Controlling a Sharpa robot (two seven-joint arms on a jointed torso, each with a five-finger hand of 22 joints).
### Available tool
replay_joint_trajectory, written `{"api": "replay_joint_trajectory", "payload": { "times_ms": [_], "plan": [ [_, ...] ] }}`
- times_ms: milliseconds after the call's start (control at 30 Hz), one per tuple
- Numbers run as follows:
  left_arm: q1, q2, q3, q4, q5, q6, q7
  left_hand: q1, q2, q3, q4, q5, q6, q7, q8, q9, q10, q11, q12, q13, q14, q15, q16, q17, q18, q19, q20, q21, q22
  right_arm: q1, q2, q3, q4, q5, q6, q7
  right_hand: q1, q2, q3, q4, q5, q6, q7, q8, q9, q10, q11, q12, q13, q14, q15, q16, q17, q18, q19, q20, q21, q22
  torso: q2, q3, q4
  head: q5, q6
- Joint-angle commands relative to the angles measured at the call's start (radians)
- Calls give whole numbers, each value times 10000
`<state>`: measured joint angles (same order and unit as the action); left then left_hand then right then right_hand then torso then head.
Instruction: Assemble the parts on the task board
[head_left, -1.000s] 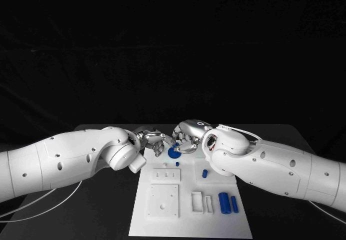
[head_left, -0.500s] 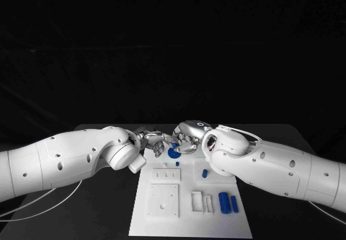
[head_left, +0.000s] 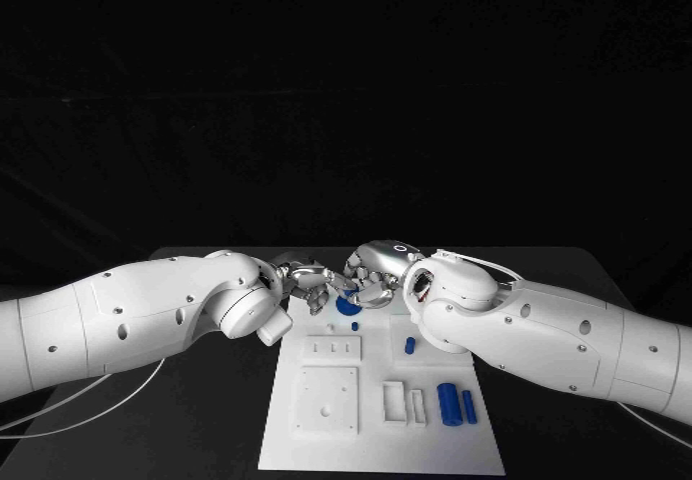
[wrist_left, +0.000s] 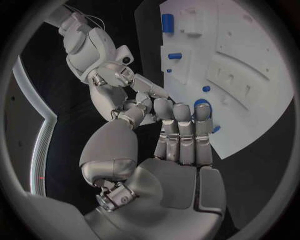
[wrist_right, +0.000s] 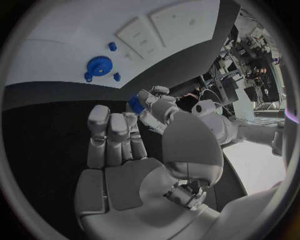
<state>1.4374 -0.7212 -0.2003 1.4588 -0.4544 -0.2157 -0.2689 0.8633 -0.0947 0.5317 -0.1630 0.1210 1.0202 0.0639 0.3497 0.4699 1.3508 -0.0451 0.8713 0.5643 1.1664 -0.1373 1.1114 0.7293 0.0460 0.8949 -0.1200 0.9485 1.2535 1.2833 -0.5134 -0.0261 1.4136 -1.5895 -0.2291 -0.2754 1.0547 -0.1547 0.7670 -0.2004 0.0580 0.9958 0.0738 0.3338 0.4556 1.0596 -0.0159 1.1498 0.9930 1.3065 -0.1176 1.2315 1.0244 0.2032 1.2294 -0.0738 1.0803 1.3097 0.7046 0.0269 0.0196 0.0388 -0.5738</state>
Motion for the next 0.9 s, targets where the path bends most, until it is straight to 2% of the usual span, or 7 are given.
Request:
{"api": "replay_joint_trajectory", "payload": {
  "times_ms": [33, 633, 867, 900],
  "plan": [
    [12, 56, 15, 66, -125, 277, 30, 36, 70, -23, -69, 66, 99, -24, 72, 47, 14, -63, 67, -21, -35, -70, 71, -17, -115, -80, -1155, 58, -20, -8, 30, 3, 35, -104, 107, 35, -36, 30, 23, 65, -26, 266, 216, 33, 16, 40, 0, -2, -10, -4, -62, -54, 9, 586, 27, -47, -7, 54, -4, -3, 0, 3, -7],
    [14, 69, 15, 66, -129, 282, -10, -71, 181, -111, -50, 74, 178, -43, 93, 91, 43, -79, 72, -57, -37, -76, 103, -59, -126, -98, -1164, 89, -73, -7, 112, -35, 40, -108, 205, -26, -40, 27, 21, 68, -23, 267, 216, 32, 17, 40, -1, -3, -7, -3, -62, -57, 10, 586, 29, -50, -10, 54, -1, -6, -4, 25, -37],
    [14, 57, 15, 62, -129, 264, 16, -143, 343, -101, -2, 546, 196, -45, 73, 117, 56, -82, 69, -94, -48, -79, 131, -105, -132, -123, -1174, 123, -124, -7, 95, -43, 44, -116, 231, -44, -40, 29, 22, 69, -23, 267, 216, 32, 17, 40, -1, -3, -7, -2, -62, -57, 11, 586, 29, -50, -11, 54, -3, -8, 0, 19, -53],
    [14, 55, 15, 60, -129, 263, 22, -150, 430, -79, 5, 821, 198, -30, 72, 123, 55, -88, 68, -99, -53, -76, 136, -111, -138, -131, -1169, 129, -131, -7, 92, -45, 44, -116, 231, -45, -40, 30, 22, 69, -23, 267, 215, 32, 18, 40, -1, -3, -7, -2, -62, -57, 11, 586, 29, -50, -11, 54, -1, -8, 0, 21, -54]
  ]
}}
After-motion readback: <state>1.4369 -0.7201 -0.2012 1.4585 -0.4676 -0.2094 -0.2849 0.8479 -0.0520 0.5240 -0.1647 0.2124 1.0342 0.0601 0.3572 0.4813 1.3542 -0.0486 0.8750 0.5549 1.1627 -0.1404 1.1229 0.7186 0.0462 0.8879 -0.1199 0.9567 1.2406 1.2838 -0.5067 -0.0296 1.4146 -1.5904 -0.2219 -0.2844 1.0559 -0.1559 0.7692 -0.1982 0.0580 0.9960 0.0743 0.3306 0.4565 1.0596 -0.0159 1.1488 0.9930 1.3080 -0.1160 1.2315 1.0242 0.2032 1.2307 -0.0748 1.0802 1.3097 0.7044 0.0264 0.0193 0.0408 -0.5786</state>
